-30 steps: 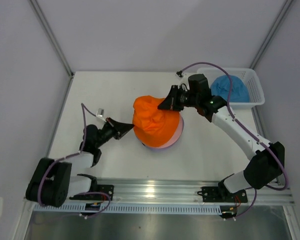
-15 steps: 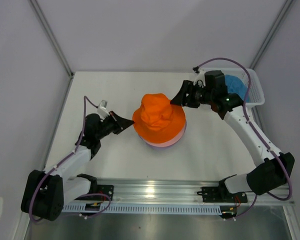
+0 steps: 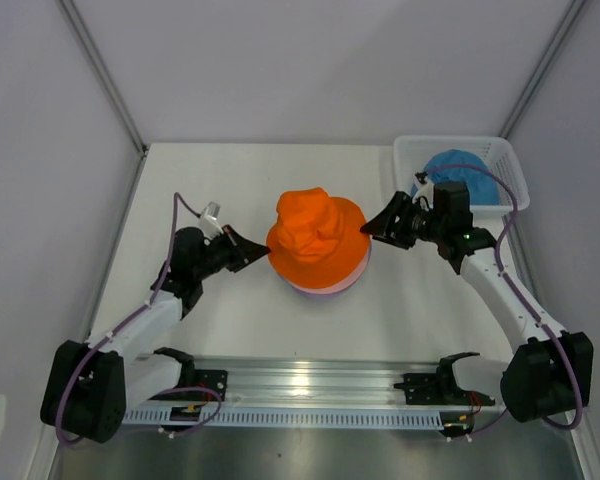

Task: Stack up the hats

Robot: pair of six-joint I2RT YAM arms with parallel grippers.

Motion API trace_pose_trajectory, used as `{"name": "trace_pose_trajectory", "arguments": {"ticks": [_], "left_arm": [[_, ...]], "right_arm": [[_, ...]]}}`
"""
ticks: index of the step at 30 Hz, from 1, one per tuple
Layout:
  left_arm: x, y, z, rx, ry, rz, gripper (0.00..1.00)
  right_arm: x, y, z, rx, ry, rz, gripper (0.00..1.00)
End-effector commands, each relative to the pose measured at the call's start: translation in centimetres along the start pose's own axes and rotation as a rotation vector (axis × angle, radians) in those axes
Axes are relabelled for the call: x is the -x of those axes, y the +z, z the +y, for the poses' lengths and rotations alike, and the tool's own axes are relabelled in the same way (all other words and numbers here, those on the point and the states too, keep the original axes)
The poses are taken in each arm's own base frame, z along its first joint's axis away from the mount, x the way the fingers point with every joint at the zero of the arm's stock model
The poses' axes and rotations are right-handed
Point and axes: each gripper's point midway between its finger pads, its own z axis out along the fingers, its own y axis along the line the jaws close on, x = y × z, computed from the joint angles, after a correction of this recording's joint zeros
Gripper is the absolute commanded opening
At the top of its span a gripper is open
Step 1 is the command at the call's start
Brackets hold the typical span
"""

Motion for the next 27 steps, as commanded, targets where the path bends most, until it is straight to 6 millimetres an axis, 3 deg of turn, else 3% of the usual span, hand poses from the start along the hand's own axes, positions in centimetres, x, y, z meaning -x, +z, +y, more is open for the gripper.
{"name": "trace_pose_trajectory", "arguments": {"ticks": [1, 6, 8, 13, 14, 15, 27], "left_arm": [[1.1, 0.2, -1.8, -0.035, 0.058, -0.018, 0.01], [1.0, 0.4, -1.9, -0.032, 0.057, -0.016, 0.01], [1.0, 0.3, -1.9, -0.031, 0.06, -0.015, 0.01], [0.9, 0.4, -1.9, -0.028, 0.059, -0.013, 0.01], [0.9, 0.3, -1.9, -0.028, 0.057, -0.013, 0.01], [1.0, 0.3, -1.9, -0.024, 0.057, -0.019, 0.01], [1.3, -0.1, -1.0, 0.036, 0.065, -0.037, 0.01]], "right_arm": [[0.7, 0.4, 1.8, 0.112, 0.034, -0.038, 0.56], [0.4, 1.1, 1.4, 0.132, 0.056, -0.03, 0.47], [0.5, 1.2, 1.3, 0.135, 0.062, -0.037, 0.34], [0.1, 1.6, 1.1, 0.159, 0.107, -0.035, 0.15], [0.4, 1.7, 1.3, 0.179, 0.107, -0.053, 0.03], [0.2, 1.8, 1.1, 0.175, 0.114, -0.051, 0.0], [-2.5, 2.2, -5.4, -0.071, 0.097, -0.031, 0.0]]}}
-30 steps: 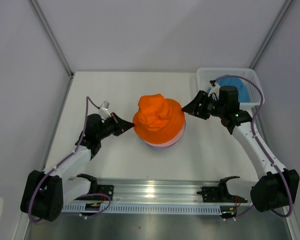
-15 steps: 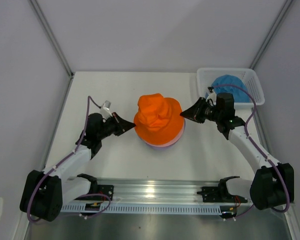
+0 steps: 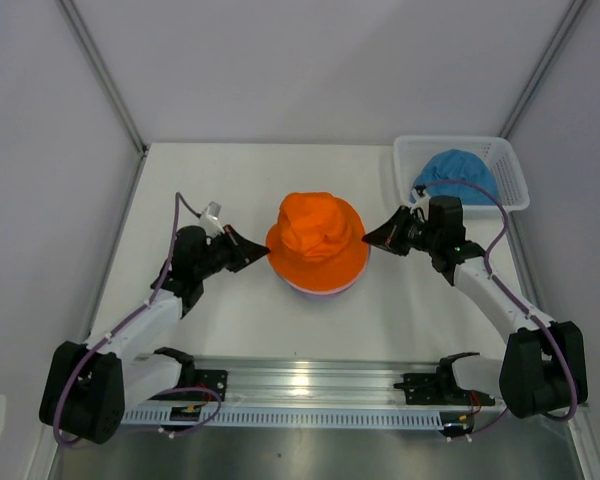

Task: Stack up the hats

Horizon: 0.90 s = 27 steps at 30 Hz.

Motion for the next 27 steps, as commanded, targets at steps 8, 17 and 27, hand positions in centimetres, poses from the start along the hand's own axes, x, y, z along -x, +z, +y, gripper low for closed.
{"name": "trace_pose_trajectory", "arguments": {"ticks": [8, 17, 27], "left_arm": [[1.2, 0.2, -0.4, 0.035, 0.037, -0.02, 0.01], [-0.2, 1.1, 1.8, 0.101, -0.013, 0.037, 0.01], [-0.1, 0.9, 1.0, 0.061, 0.039, 0.043, 0.12]], "right_arm": [[-1.8, -0.5, -5.2, -0.184, -0.008, 0.01, 0.0], [-2.3, 0.2, -7.0, -0.237, -0.014, 0.042, 0.0], [-2.0, 0.1, -6.0, -0.224, -0.03, 0.066, 0.0]]}}
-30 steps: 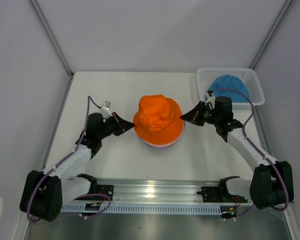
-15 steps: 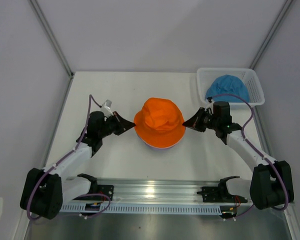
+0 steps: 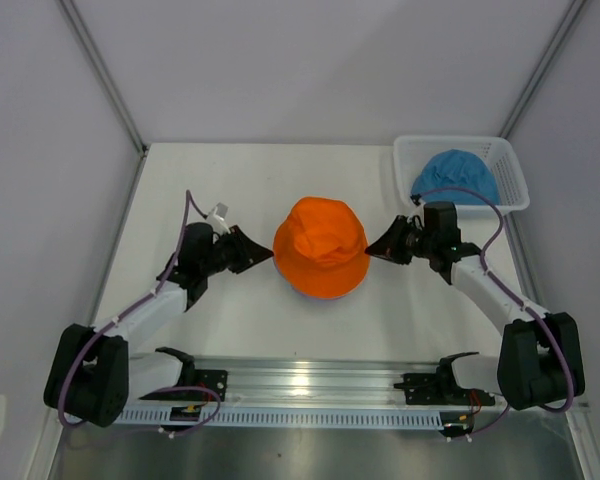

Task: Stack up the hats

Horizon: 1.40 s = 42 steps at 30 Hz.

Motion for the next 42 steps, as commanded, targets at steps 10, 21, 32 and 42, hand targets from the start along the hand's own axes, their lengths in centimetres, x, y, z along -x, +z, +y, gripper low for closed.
{"name": "trace_pose_trajectory", "arguments": {"ticks": [10, 21, 32, 42], "left_arm": [[4.6, -5.6, -5.2, 0.04, 0.267, -0.119, 0.96], [8.9, -12.2, -7.8, 0.174, 0.412, -0.321, 0.99], [9.0, -14.1, -10.2, 0.109, 0.392, -0.358, 0.99], [10.4, -13.1, -9.6, 0.179, 0.402, -0.35, 1.0]], "right_arm": [[7.7, -6.6, 7.4, -0.049, -0.239, -0.14, 0.89], [23.7, -12.8, 4.5, -0.32, -0.244, -0.53, 0.89], [35.1, -9.2, -8.1, -0.666, -0.204, -0.508, 0.77], [36.6, -1.6, -15.4, -0.742, -0.192, -0.417, 0.74]]}}
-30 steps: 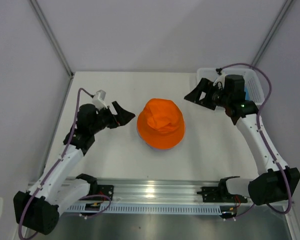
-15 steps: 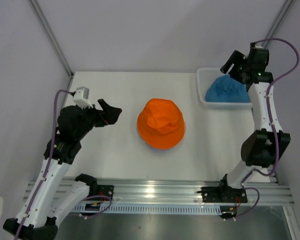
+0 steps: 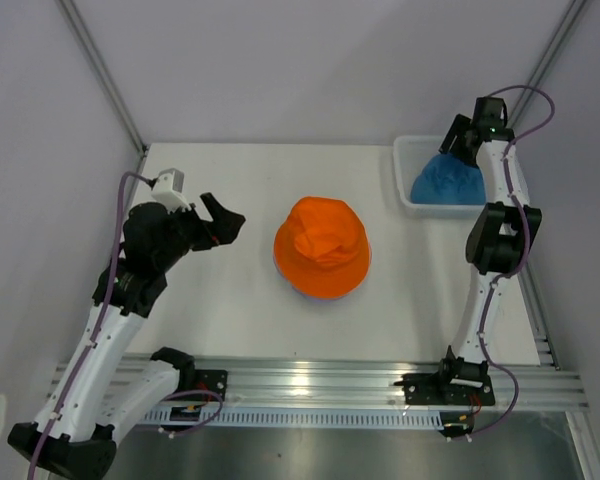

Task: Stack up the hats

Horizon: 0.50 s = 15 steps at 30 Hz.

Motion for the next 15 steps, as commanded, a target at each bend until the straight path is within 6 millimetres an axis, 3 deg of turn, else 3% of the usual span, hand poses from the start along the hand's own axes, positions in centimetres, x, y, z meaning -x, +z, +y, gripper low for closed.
{"name": "trace_pose_trajectory", "arguments": {"ticks": [1, 2, 9, 10, 13, 14, 15], "left_arm": [[1.4, -0.1, -0.3, 0.008, 0.014, -0.024, 1.0], [1.2, 0.2, -0.2, 0.013, 0.012, -0.017, 1.0], [0.8, 0.8, 0.0, 0.02, 0.013, 0.012, 0.99], [0.9, 0.8, 0.0, 0.021, 0.014, 0.01, 0.99], [0.9, 0.9, 0.2, 0.026, 0.01, 0.014, 1.0], [1.0, 0.9, 0.1, 0.023, 0.011, 0.011, 1.0], [1.0, 0.9, 0.1, 0.023, 0.009, 0.011, 1.0]], "right_arm": [[0.9, 1.2, 1.1, -0.014, -0.049, -0.032, 0.74], [-0.1, 2.3, 1.2, -0.022, -0.062, -0.014, 0.74], [-1.5, 5.1, 1.4, -0.082, -0.153, -0.017, 0.71], [-1.6, 5.3, 1.3, -0.085, -0.155, -0.015, 0.67], [-1.8, 5.5, 0.9, -0.099, -0.165, -0.011, 0.42], [-1.7, 5.4, 0.8, -0.109, -0.169, -0.016, 0.28], [-1.3, 5.2, 0.8, -0.111, -0.168, -0.024, 0.21]]}}
